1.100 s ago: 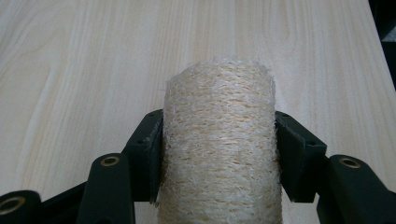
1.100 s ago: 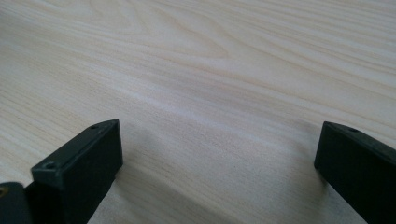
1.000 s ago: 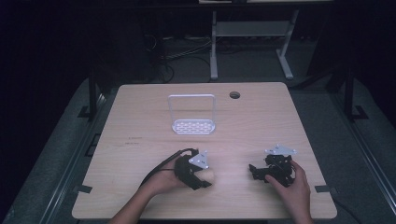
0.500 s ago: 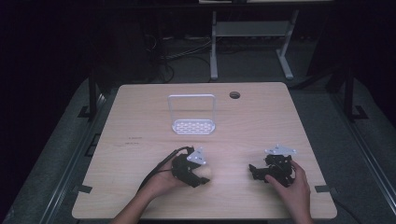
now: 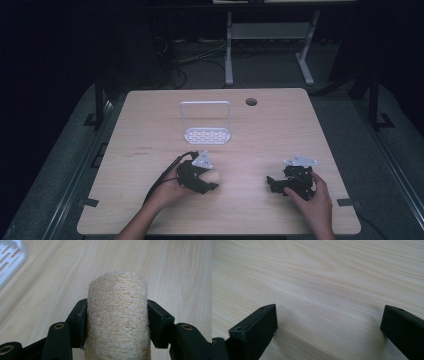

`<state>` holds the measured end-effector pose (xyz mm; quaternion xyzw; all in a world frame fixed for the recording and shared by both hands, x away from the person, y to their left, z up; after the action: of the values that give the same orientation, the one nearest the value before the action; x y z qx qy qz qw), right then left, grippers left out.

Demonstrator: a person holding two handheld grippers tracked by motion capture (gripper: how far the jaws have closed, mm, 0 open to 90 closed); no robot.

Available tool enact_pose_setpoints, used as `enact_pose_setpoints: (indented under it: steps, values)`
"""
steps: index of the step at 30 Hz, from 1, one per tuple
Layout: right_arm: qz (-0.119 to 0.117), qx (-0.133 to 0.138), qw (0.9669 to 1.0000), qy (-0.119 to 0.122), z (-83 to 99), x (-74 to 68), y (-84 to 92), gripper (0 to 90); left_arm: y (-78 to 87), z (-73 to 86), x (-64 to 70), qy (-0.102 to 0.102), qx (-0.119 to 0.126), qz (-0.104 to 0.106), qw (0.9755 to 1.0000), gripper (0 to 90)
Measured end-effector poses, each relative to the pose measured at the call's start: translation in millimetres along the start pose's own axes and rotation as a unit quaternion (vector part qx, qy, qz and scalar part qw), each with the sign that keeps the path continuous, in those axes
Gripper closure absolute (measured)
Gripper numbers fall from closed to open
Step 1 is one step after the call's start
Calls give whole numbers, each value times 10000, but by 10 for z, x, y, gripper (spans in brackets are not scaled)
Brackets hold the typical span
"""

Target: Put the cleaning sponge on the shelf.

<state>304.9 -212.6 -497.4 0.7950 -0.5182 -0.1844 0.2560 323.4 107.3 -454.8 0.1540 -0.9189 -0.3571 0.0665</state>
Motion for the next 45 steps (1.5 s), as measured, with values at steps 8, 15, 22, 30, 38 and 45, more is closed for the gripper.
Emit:
enact_pose_setpoints:
  steps: [8, 15, 22, 30, 38, 45]
  values:
    - [1, 0, 10000, 0, 0, 0, 0, 5, 92, 37, -97, 160, 76, -209, 9996, 417]
    - [1, 1, 10000, -1, 0, 0, 0, 5, 148, 76, -172, 309, 93, -424, 9986, 417]
    - [0, 1, 10000, -2, 0, 0, 0, 6, 216, 115, -270, 398, 59, -647, 9971, 417]
    - [1, 0, 10000, -2, 0, 0, 0, 6, 290, 133, -403, 554, 110, -845, 9948, 417]
    - [1, 0, 10000, 1, 0, 0, 0, 6, 299, 136, -514, 686, 91, -989, 9927, 417]
    - [0, -2, 10000, 6, 0, 1, 0, 6, 297, 130, -590, 717, 56, -1055, 9918, 418]
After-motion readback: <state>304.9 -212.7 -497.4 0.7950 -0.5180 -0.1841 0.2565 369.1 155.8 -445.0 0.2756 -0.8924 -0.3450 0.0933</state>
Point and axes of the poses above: each handheld gripper's, and its own axes: y roughly backward along the jaws, z roughly out of its underside, x roughly to its right, the point moved 2 cm from there along -y, roughly forward along the jaws, and after that the axes turned 9 degrees about x, right-handed, at the moved point
